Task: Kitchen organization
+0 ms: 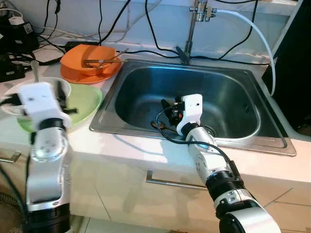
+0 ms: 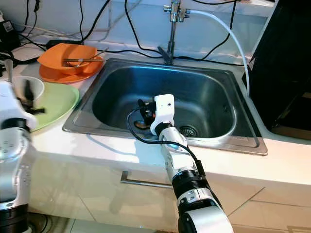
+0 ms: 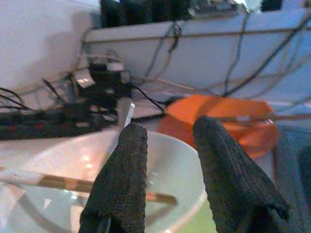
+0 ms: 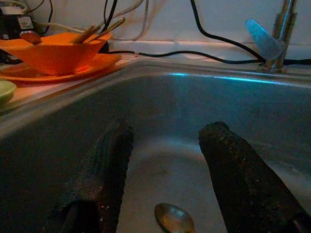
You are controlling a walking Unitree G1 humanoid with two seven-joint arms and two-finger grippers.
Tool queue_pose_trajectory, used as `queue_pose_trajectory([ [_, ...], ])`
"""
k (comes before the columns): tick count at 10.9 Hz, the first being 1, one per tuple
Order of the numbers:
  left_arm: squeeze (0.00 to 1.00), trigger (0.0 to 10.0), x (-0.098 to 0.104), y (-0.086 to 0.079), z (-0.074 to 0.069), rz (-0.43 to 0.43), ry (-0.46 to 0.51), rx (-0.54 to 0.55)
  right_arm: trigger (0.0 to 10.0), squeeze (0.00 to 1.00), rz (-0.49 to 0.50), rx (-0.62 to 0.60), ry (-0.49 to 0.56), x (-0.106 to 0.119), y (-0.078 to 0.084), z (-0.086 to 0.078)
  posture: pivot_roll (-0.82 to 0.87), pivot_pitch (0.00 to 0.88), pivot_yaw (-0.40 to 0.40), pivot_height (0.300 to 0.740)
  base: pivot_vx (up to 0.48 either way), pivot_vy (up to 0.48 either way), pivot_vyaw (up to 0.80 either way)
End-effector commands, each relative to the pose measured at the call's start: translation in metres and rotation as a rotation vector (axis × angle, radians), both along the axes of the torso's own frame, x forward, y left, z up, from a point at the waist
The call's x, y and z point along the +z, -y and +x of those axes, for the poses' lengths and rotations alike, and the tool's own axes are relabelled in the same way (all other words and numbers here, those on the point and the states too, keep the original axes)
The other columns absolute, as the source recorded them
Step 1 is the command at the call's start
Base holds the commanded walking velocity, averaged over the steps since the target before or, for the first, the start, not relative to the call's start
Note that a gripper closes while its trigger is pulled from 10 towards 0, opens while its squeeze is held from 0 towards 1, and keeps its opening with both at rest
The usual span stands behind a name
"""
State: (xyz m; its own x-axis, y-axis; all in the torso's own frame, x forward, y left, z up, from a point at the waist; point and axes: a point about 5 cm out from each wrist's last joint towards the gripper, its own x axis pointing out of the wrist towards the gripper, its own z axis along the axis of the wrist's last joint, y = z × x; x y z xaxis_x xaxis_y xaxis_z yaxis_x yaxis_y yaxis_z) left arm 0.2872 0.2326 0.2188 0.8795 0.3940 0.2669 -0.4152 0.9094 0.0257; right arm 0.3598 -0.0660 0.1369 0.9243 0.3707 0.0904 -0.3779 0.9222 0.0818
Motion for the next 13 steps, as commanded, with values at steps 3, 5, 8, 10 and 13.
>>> queue_pose_trajectory([
  [3,0.00,10.0,-0.007,-0.010,-0.014,0.027,-0.015,0.135,10.0,0.00,0.007,-0.002,-0.013,-0.002,0.003,0.000,0.24,0.035,-0.023,0.740,0.000,0.000,0.00],
  [5,0.00,10.0,-0.020,-0.006,-0.017,0.007,-0.040,0.168,10.0,0.00,0.006,0.001,-0.013,-0.002,0.003,0.000,0.24,0.034,-0.024,0.740,0.000,0.000,0.00],
  [8,0.00,10.0,-0.025,-0.003,-0.013,-0.017,-0.060,0.149,10.0,0.00,0.006,-0.001,-0.013,-0.002,0.003,0.000,0.24,0.034,-0.023,0.740,0.000,0.000,0.00],
  [10,0.00,10.0,-0.025,0.001,-0.007,-0.035,-0.068,0.107,10.0,0.00,0.007,0.000,-0.012,-0.002,0.003,0.000,0.24,0.033,-0.020,0.740,0.000,0.000,0.00],
  [13,0.00,10.0,-0.024,0.008,0.001,-0.048,-0.072,0.054,10.0,0.00,0.008,-0.004,-0.011,-0.001,0.002,0.000,0.24,0.030,-0.016,0.740,0.000,0.000,0.00],
])
